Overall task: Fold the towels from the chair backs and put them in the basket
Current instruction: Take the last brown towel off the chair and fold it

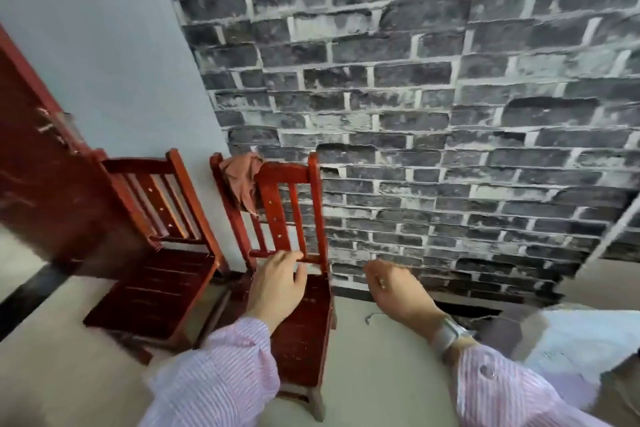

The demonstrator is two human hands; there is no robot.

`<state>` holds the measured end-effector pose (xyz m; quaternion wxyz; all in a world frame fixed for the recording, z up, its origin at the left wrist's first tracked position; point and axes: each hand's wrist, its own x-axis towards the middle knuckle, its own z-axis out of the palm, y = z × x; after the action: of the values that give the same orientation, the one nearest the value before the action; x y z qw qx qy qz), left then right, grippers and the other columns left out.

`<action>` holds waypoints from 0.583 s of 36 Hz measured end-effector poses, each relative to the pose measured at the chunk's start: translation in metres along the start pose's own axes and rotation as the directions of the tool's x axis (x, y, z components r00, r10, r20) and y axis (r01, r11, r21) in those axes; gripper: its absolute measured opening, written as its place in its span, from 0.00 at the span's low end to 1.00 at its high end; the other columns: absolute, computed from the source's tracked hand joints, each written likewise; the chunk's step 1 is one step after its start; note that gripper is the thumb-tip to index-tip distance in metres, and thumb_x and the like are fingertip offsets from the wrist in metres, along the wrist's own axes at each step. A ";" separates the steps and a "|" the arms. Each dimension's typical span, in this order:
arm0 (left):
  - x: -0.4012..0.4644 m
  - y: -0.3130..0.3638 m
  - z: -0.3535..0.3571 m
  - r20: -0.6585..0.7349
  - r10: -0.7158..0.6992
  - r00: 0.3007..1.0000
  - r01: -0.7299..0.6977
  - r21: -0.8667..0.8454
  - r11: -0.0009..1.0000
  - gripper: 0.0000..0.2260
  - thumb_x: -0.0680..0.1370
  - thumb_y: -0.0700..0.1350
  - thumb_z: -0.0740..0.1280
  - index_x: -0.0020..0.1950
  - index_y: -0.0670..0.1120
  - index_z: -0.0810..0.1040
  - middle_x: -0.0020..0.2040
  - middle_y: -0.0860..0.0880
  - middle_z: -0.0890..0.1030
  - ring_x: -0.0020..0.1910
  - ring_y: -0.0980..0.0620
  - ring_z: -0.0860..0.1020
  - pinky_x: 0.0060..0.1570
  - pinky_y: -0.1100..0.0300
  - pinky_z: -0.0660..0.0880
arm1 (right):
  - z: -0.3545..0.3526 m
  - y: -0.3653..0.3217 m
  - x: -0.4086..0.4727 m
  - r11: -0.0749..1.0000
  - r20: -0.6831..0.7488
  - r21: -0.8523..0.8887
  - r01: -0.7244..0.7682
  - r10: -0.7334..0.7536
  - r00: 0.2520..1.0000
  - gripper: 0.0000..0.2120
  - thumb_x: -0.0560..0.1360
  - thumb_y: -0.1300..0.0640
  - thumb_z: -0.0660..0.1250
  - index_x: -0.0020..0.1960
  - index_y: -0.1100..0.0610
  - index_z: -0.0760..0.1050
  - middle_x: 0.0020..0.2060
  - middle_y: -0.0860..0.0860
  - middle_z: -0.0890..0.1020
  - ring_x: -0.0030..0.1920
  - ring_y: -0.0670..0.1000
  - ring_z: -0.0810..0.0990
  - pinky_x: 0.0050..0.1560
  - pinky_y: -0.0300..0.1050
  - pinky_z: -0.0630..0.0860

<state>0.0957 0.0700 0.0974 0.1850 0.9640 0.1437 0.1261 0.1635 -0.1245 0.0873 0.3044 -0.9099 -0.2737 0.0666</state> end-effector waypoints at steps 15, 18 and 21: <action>0.177 -0.189 -0.079 -0.123 -0.185 0.975 0.178 -0.062 0.982 0.13 0.78 0.43 0.59 0.61 0.43 0.74 0.58 0.45 0.78 0.59 0.47 0.75 0.58 0.54 0.71 | 0.098 -0.119 0.281 0.994 0.059 0.011 0.110 -0.110 0.992 0.14 0.77 0.57 0.55 0.61 0.53 0.71 0.56 0.54 0.79 0.55 0.57 0.78 0.54 0.48 0.74; 0.210 -0.217 -0.089 -0.137 -0.199 0.970 0.188 -0.094 0.978 0.12 0.79 0.42 0.59 0.59 0.43 0.76 0.56 0.46 0.78 0.57 0.48 0.75 0.56 0.56 0.71 | 0.114 -0.136 0.340 0.984 0.037 -0.095 0.150 -0.147 0.988 0.17 0.76 0.58 0.55 0.64 0.51 0.68 0.58 0.53 0.75 0.60 0.56 0.73 0.58 0.50 0.71; 0.234 -0.244 -0.092 -0.144 -0.205 0.968 0.189 -0.122 0.974 0.12 0.79 0.42 0.59 0.59 0.44 0.75 0.56 0.47 0.78 0.55 0.49 0.76 0.55 0.57 0.72 | 0.123 -0.151 0.388 0.954 0.116 -0.242 0.180 -0.156 0.981 0.22 0.75 0.57 0.55 0.69 0.50 0.61 0.66 0.54 0.67 0.67 0.56 0.65 0.63 0.53 0.67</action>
<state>0.2290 0.3929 0.1287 0.2362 0.9208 0.2460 0.1894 0.3857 0.2488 0.0945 0.1780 -0.9103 -0.3705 0.0488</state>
